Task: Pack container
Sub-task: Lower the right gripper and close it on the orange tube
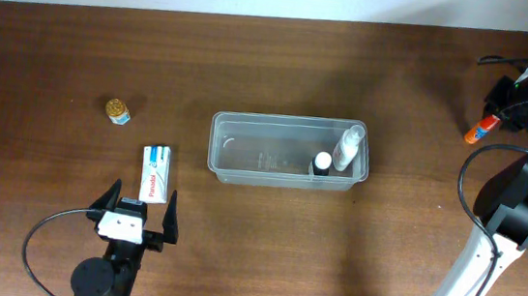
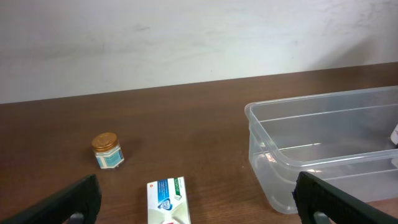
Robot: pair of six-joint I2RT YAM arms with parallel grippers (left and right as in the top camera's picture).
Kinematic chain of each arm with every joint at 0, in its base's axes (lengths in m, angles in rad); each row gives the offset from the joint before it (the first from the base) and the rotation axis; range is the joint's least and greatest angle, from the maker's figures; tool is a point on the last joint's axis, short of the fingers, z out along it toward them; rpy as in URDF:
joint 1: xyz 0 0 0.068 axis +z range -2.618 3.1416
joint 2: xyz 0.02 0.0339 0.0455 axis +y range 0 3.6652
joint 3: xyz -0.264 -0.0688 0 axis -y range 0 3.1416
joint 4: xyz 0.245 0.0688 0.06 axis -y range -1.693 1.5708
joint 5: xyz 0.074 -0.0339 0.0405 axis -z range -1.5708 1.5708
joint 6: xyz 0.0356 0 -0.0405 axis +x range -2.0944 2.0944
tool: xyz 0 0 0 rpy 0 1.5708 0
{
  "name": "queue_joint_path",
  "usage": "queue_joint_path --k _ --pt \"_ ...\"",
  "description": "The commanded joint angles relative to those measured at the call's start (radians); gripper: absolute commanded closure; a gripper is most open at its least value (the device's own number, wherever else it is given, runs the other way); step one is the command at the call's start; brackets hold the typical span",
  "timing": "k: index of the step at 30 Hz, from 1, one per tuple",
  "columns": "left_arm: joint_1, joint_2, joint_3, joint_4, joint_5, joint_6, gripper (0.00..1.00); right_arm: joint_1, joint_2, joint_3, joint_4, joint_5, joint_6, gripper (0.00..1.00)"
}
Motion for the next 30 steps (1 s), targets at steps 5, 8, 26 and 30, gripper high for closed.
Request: queue_joint_path --k 5,8,26,30 --pt "0.005 -0.005 -0.006 0.001 0.011 0.016 0.01 0.004 0.006 0.013 -0.018 -0.045 0.008 0.72" --pt "0.005 -0.005 -0.006 0.001 0.011 0.016 0.00 0.004 0.006 0.029 -0.031 -0.046 0.008 0.74" --pt "0.005 -0.005 -0.006 0.001 0.011 0.016 0.01 0.011 -0.006 0.247 -0.233 -0.244 -0.035 0.86" --pt "0.005 -0.005 -0.006 0.001 0.011 0.016 0.00 0.026 -0.022 0.356 -0.322 -0.342 -0.084 0.86"
